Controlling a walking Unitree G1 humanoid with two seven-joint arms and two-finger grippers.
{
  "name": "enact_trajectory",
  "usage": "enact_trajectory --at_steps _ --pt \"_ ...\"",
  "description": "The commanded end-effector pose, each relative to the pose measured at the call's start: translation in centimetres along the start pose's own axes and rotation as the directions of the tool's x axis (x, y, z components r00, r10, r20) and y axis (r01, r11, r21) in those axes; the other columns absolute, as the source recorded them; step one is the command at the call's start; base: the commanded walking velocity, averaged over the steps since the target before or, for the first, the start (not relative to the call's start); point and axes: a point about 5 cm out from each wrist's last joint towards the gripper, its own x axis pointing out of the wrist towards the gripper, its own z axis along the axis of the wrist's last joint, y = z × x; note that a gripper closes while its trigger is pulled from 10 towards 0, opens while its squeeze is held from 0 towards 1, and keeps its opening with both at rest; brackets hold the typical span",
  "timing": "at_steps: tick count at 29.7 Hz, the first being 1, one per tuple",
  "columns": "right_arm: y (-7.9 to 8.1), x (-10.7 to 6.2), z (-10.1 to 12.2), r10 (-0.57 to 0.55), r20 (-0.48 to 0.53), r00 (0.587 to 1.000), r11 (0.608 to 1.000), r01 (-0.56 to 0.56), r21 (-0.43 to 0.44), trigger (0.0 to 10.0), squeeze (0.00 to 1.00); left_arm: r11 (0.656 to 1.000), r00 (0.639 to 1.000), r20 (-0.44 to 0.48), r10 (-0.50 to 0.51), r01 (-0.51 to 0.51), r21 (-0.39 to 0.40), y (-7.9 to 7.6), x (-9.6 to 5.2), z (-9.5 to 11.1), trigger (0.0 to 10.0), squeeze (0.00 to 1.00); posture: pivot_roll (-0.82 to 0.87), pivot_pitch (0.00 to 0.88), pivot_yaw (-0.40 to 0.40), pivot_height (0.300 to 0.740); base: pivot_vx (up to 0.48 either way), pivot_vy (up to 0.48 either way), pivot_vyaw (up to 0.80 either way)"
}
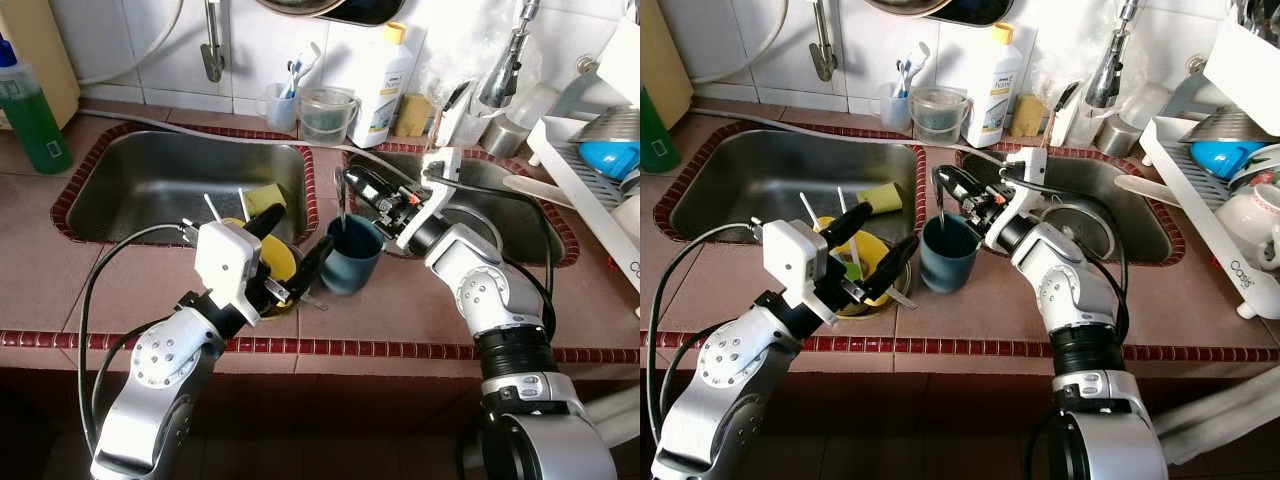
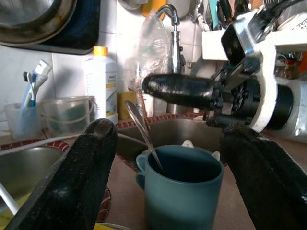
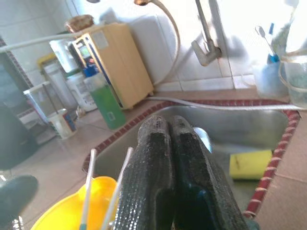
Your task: Kitchen organization
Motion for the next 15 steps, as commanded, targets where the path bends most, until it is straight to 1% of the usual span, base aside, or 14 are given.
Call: enact_trajectory --at_steps 1,5,6,7,8,10,13,15 --pt "0.01 -0.45 0.62 0.009 0.007 1.0 1.0 -0.008 -0.016 10.0 0.0 1.0 1.0 0.013 -0.014 0.014 0.003 -0.31 0.11 0.4 10.0 0.0 -0.14 0.069 -0.117 0.74 0.0 0.0 0.0" --pt "0.04 -0.67 0.93 0.004 0.015 1.0 1.0 -0.004 -0.018 10.0 0.0 1.0 1.0 0.014 -0.015 0.015 -0.002 -0.36 0.21 0.37 10.0 0.0 -0.14 0.071 -0.114 0.74 0.0 0.0 0.0" --pt "0.07 -0.73 0.96 0.004 0.017 1.0 1.0 -0.004 -0.015 10.0 0.44 1.0 1.0 0.014 -0.017 0.017 -0.004 -0.4 0.25 0.37 10.0 0.0 -0.14 0.071 -0.113 0.74 0.0 0.0 0.0" --pt "0.09 -0.77 0.97 0.004 0.018 1.0 1.0 -0.003 -0.012 10.0 1.0 1.0 1.0 0.014 -0.019 0.019 -0.005 -0.42 0.26 0.37 10.0 0.0 -0.14 0.071 -0.112 0.74 0.0 0.0 0.0" --pt "0.2 -0.91 0.94 0.008 0.022 1.0 1.0 -0.008 -0.001 10.0 1.0 1.0 1.0 0.015 -0.02 0.02 -0.007 -0.44 0.29 0.38 10.0 0.0 -0.15 0.072 -0.11 0.74 0.0 0.0 0.0" --pt "0.05 -1.02 0.91 -0.026 0.016 1.0 1.0 0.026 -0.011 10.0 1.0 1.0 1.0 0.017 -0.02 0.02 -0.005 -0.43 0.33 0.41 10.0 0.0 -0.15 0.072 -0.11 0.74 0.0 0.0 0.0" --pt "-0.58 -0.88 1.09 -0.138 -0.018 0.99 0.989 0.137 -0.049 10.0 1.0 1.0 1.0 0.02 -0.018 0.018 -0.006 -0.36 0.43 0.45 10.0 0.0 -0.15 0.072 -0.108 0.74 0.0 0.0 0.0" --pt "-0.59 -0.7 1.27 -0.153 -0.023 0.988 0.987 0.152 -0.052 10.0 1.0 1.0 1.0 0.02 -0.018 0.018 -0.008 -0.35 0.43 0.45 10.0 0.0 -0.15 0.07 -0.107 0.74 0.0 0.0 0.0"
